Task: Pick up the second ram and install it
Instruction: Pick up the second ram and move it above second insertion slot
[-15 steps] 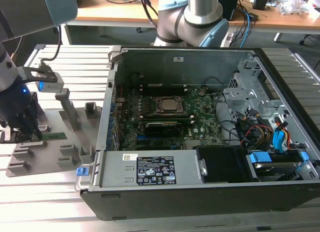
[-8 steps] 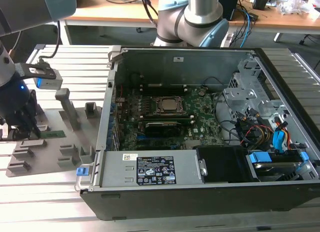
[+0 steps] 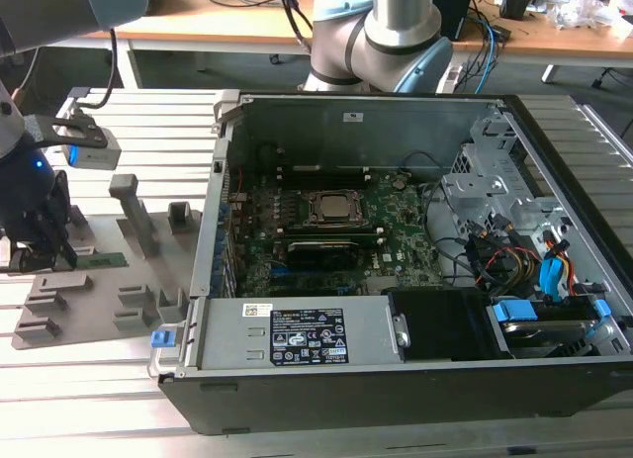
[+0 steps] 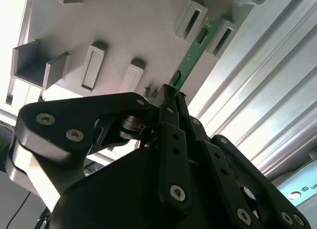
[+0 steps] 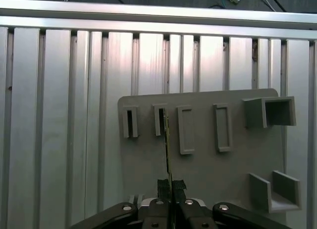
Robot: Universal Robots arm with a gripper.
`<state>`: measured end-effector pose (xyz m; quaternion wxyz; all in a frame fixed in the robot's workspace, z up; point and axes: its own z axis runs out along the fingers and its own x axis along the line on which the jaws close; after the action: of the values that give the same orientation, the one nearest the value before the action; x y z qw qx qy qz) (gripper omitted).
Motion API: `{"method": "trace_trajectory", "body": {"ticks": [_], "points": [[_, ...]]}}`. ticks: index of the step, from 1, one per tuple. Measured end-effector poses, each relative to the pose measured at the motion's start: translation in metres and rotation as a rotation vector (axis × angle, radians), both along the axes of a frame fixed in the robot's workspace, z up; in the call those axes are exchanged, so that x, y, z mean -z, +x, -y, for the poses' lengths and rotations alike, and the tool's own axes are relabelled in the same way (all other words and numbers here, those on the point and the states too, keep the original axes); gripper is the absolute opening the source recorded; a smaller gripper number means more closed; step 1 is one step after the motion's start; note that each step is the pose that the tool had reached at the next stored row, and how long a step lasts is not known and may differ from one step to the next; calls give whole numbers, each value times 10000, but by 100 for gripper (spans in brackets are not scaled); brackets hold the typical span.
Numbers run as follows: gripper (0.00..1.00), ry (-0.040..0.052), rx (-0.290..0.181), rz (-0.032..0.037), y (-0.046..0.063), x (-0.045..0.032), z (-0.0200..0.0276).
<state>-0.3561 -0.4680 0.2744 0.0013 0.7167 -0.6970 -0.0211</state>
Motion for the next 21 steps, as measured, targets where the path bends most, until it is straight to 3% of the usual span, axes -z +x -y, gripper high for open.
{"method": "trace_trajectory", "body": {"ticks": [12, 21], "points": [[14, 0, -1, -1, 0, -141, 0], [14, -1, 0, 0, 0, -303, -1]]}}
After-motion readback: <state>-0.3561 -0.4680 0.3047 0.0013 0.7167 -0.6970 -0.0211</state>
